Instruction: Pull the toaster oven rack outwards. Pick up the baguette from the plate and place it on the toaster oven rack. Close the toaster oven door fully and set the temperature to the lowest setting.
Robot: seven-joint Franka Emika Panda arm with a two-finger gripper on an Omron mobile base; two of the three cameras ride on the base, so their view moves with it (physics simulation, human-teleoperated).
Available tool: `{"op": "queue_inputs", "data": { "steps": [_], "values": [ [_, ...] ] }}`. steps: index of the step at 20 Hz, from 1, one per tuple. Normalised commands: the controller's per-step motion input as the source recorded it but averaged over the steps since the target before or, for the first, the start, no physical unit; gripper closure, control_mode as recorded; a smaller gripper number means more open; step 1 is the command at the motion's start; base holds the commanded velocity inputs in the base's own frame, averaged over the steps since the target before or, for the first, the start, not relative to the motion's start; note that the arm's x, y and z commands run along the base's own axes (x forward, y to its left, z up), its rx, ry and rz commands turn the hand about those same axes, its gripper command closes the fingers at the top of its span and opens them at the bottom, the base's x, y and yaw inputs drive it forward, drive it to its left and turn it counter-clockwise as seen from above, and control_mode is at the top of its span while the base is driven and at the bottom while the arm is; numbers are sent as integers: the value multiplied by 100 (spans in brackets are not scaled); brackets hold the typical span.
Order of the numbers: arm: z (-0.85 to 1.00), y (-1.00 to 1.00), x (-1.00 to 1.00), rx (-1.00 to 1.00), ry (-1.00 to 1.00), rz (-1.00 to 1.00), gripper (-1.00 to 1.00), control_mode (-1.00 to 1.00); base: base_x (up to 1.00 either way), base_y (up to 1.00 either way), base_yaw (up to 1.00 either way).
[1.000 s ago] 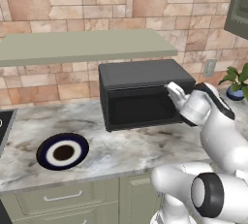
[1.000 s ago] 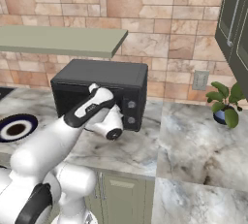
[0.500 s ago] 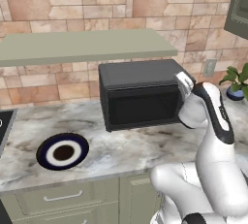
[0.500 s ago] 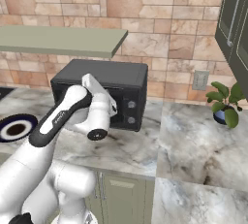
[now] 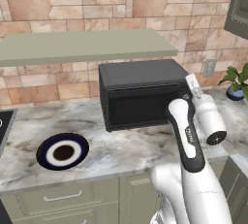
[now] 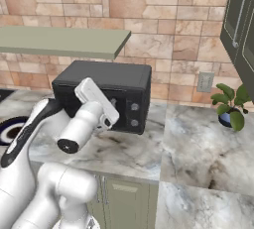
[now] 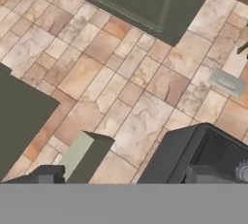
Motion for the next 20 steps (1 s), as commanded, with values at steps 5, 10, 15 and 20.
{"op": "queue_inputs", "data": {
  "steps": [5,10,15,20],
  "values": [
    [73,-40,-75,0,41,-28,-100,-100,0,0,0],
    [83,-27,-62,0,48,-17,-100,-100,0,0,0],
    [51,-14,-53,0,58,-6,-100,-100,0,0,0],
    [-4,0,-20,-1,54,15,-100,-100,0,0,0]
  ]
}}
